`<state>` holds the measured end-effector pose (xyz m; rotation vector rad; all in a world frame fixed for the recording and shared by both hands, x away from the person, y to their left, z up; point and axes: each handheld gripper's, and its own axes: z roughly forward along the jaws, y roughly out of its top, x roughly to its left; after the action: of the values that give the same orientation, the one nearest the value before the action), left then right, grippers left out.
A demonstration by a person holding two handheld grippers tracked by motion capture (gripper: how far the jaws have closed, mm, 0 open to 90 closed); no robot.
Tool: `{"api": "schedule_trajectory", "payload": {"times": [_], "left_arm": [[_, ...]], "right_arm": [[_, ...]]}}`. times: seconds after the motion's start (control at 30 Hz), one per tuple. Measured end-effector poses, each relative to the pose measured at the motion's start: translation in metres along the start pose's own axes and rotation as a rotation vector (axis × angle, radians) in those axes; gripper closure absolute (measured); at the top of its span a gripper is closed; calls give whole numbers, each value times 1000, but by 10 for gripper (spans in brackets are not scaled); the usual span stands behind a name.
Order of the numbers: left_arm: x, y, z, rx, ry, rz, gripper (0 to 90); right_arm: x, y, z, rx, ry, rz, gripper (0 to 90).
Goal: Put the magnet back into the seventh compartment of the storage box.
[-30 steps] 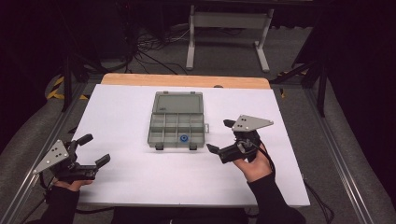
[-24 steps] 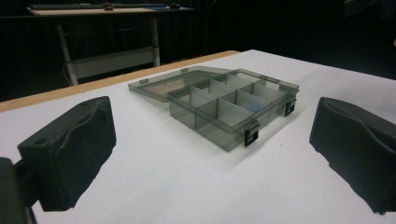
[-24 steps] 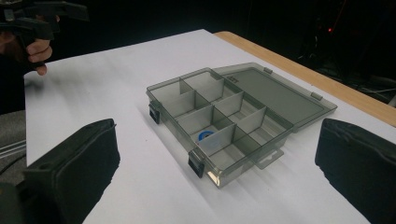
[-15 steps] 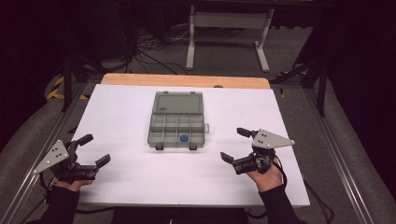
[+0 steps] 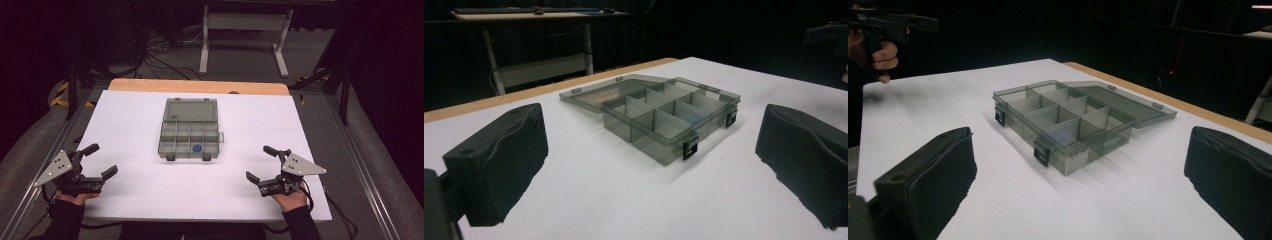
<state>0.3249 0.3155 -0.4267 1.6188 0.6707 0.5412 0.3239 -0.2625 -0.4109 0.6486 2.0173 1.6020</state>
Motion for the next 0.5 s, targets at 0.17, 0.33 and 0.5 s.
{"api": "schedule_trajectory", "payload": {"times": [0.17,0.33,0.5], "left_arm": [[0,0,-1,-2,-6,0,10],[0,0,-1,-5,-10,-2,10],[1,0,-1,-15,-13,-6,10]], "right_arm": [[-4,-14,-5,-5,-12,13,7],[-8,-22,-9,-36,-24,47,7],[-8,-25,-6,-19,-37,41,7]]}}
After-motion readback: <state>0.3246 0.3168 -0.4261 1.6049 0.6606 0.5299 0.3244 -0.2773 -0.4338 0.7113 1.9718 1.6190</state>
